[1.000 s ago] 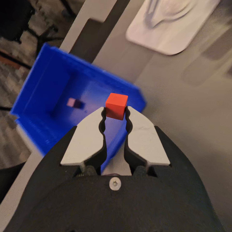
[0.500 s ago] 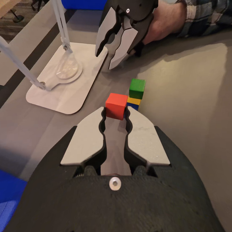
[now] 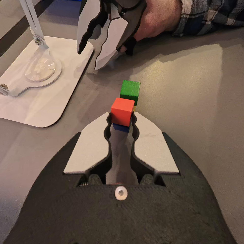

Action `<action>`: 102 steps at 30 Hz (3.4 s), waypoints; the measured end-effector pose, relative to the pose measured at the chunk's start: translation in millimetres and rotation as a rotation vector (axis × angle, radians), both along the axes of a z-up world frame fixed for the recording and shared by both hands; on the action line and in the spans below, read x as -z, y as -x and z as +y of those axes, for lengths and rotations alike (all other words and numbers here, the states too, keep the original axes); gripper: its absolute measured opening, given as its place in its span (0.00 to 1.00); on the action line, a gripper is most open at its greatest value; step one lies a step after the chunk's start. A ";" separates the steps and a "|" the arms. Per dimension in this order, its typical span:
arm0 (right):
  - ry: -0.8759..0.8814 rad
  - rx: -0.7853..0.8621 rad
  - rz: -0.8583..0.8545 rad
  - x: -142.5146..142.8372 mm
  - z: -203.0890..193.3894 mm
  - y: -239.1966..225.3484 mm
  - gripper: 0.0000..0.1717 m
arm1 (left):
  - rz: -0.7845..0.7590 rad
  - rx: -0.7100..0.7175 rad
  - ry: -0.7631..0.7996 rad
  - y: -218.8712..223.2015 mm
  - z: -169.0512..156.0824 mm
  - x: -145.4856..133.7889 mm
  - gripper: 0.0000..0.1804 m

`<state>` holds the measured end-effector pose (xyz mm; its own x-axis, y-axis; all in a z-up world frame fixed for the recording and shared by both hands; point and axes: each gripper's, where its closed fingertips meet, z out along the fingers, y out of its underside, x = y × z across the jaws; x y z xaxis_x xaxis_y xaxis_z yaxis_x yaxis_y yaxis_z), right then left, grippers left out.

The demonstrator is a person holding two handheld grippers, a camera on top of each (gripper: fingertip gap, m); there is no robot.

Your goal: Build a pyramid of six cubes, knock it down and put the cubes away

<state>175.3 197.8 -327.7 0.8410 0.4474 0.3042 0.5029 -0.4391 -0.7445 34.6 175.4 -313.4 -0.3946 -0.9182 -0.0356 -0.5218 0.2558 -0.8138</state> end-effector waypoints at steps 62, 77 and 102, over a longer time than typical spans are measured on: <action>0.001 -0.006 0.000 0.3 -0.7 0.9 0.24 | -0.006 0.151 0.035 -11.9 -12.5 0.4 0.15; 0.005 -0.005 0.004 0.2 -0.7 0.8 0.24 | -0.020 0.080 0.016 7.6 4.6 -14.0 0.31; 0.006 -0.010 0.005 0.6 -0.8 1.0 0.25 | 0.278 -0.482 -0.361 48.8 369.2 -49.1 0.31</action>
